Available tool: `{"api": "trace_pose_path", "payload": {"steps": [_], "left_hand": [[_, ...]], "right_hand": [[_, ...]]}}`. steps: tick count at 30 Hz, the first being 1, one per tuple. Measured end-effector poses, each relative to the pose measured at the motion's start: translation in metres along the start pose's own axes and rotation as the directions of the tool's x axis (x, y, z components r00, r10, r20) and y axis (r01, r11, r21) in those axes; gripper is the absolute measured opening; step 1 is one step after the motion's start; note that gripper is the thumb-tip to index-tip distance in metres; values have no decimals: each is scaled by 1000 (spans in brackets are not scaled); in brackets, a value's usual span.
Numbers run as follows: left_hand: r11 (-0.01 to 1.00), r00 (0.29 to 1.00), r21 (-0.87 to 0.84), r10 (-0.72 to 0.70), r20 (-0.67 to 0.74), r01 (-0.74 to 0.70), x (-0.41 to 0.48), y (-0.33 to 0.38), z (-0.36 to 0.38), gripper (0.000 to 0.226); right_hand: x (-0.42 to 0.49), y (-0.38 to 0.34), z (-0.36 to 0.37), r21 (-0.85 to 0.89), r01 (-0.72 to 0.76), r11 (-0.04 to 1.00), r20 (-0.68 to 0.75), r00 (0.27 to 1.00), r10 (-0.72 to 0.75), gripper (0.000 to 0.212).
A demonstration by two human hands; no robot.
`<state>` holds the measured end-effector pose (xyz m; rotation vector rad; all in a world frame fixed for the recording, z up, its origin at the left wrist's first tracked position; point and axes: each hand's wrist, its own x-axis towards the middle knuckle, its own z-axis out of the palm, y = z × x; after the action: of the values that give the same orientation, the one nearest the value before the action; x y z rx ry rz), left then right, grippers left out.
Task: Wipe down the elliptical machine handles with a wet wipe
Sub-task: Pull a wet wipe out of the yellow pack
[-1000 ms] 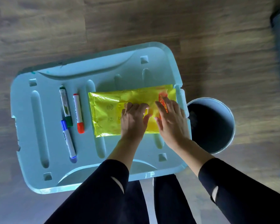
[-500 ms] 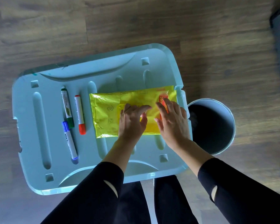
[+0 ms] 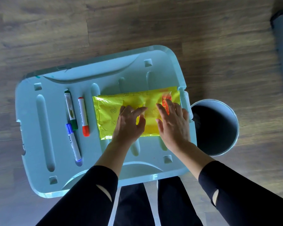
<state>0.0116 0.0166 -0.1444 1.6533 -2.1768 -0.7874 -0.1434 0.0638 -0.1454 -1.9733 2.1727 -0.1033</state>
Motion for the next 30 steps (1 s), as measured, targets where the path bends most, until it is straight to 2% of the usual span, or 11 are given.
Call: {"api": "trace_pose_path", "payload": {"steps": [3, 7, 10, 16, 25, 30], "left_hand": [[1000, 998, -8, -2, -59, 1, -1, -2, -1, 32], [998, 996, 62, 12, -91, -6, -3, -4, -4, 29], [997, 992, 63, 45, -119, -38, -5, -5, -5, 34], [991, 981, 93, 111, -156, -97, -10, -9, -7, 34], [969, 990, 244, 0, -143, 35, -19, -22, -22, 28], [982, 988, 184, -23, -153, 51, -21, -31, -26, 27]], "right_hand": [[-1, -2, 0, 21, -7, 1000, -3, 1000, 7, 44], [-3, -4, 0, 22, -14, 1000, -22, 1000, 14, 44], [-4, -7, 0, 27, -13, 1000, -32, 999, 14, 45], [-4, -12, 3, 72, 74, 995, -50, 996, -70, 42], [-3, -14, 6, 76, 77, 994, 2, 997, -77, 45], [-2, -22, 4, 70, 32, 997, -12, 999, -31, 41]]}}
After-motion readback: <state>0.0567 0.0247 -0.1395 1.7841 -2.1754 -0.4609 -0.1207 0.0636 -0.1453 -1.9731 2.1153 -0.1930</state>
